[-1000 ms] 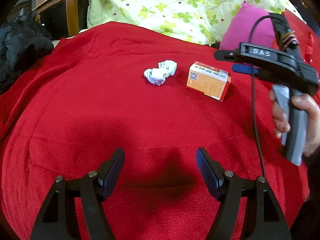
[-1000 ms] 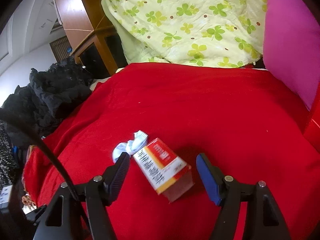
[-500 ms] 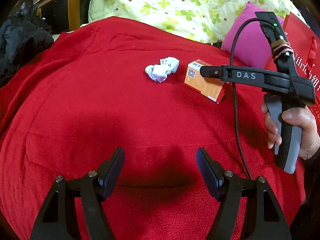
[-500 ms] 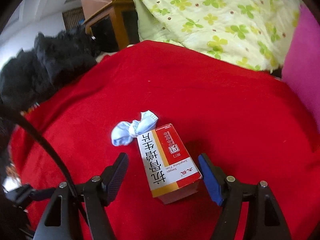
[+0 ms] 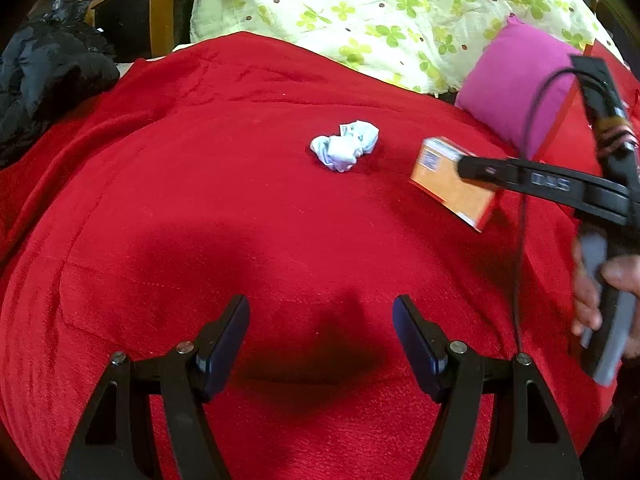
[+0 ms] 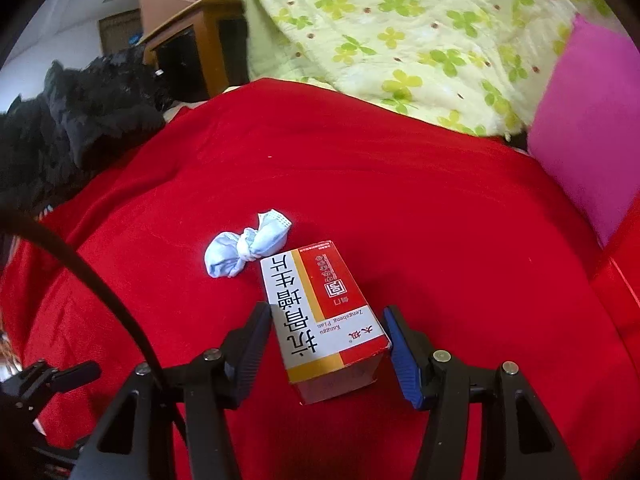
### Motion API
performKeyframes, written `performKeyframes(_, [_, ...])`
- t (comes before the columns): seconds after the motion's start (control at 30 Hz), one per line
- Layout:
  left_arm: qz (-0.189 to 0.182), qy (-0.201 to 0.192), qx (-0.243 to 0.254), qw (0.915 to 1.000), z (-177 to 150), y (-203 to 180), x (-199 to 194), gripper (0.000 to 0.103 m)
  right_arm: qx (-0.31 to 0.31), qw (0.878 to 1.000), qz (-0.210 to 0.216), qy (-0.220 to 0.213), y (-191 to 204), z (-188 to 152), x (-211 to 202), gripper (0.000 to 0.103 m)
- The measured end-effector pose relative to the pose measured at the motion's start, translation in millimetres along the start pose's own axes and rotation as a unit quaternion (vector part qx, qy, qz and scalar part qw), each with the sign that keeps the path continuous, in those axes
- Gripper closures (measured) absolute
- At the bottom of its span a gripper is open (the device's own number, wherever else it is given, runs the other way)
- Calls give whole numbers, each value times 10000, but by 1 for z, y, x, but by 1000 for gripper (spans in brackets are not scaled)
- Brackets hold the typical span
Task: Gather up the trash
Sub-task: 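Close the right tool around the white-and-red medicine box and lift it, then grasp the white tissue with left tool while right tool holds the medicine box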
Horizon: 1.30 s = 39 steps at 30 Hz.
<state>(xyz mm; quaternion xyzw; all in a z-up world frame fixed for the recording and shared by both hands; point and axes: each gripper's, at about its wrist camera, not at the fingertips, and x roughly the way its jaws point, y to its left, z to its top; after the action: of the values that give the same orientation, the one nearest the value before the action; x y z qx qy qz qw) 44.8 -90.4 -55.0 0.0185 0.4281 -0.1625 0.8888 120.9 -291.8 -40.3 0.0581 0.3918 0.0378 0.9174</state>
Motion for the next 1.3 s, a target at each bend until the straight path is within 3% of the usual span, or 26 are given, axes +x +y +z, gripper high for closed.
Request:
performKeyframes(0.3, [68,38,69,9999,-1,-2,2,29,1081,9932,215,379,-26,-27,-30,43])
performKeyframes(0.63, [112,46,192,9997,-6,-7,-1,29,1368,9890,127,549,-20,-74,-69,43])
performKeyframes(0.97, [262,180,239,9992,-4,-8,9,29,1151,9915,166,589,-20,-68,-60,42])
performKeyframes(1.1, [256,138,304,9991,11,-7,11,29,1117,9916,227,620,-22,-67,-58,43])
performKeyframes(1.3, [131,26,583,9982,65,-12,28,29,1215,9896,312,706,-26,-66,-55,43])
